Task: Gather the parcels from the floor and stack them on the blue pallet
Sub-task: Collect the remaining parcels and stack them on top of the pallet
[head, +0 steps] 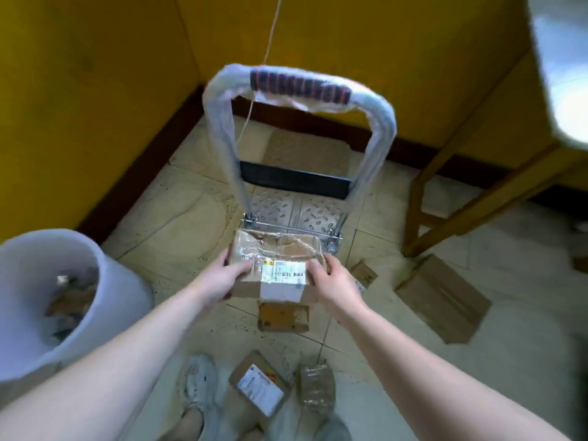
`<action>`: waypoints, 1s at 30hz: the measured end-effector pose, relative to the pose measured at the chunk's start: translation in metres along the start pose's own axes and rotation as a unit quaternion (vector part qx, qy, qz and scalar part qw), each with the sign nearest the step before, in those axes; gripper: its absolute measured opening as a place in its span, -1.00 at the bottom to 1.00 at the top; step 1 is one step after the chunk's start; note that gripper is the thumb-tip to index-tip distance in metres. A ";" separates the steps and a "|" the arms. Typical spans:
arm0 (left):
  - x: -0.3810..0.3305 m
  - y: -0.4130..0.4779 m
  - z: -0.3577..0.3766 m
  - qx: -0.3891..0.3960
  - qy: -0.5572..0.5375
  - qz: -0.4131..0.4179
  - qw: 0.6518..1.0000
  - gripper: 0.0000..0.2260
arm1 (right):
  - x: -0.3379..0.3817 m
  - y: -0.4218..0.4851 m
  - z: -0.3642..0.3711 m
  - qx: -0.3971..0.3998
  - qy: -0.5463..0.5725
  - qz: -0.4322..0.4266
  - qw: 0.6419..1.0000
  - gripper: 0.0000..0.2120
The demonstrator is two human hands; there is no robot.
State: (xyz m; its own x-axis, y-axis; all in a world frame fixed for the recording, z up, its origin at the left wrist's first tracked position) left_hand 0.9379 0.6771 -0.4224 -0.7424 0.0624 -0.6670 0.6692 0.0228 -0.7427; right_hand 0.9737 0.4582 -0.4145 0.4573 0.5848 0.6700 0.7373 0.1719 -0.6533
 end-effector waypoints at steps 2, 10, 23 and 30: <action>-0.042 -0.063 0.013 -0.007 -0.014 0.028 0.999 -0.64 | 0.037 -0.057 -0.041 0.007 -0.015 -0.032 0.999 -0.53; -0.145 -0.293 0.076 -0.029 -0.031 0.133 0.990 -0.66 | 0.128 -0.270 -0.149 0.046 0.010 -0.131 0.990 -0.29; -0.158 -0.536 0.118 -0.007 0.035 0.300 0.953 -0.83 | 0.129 -0.527 -0.172 -0.084 0.050 -0.283 0.954 -0.76; -0.128 -0.625 0.195 0.071 0.071 0.330 0.939 -0.73 | 0.047 -0.650 -0.195 -0.142 0.076 -0.272 0.949 -0.56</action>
State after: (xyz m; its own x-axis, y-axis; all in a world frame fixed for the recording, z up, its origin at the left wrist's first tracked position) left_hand 0.6090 0.4608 0.1160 -0.1492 0.1482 -0.9776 0.9635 -0.2006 -0.1775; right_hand 0.6130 0.2188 0.1106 0.0212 0.3448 0.9384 0.9791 0.1827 -0.0892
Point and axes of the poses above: each hand's wrist, its own y-axis towards the middle knuckle, its own z-axis out of the palm, x = y × z, the point moved 4 cm from there along y, towards the middle knuckle, and after that the axes turned 10 degrees about x, right-handed, at the moved point
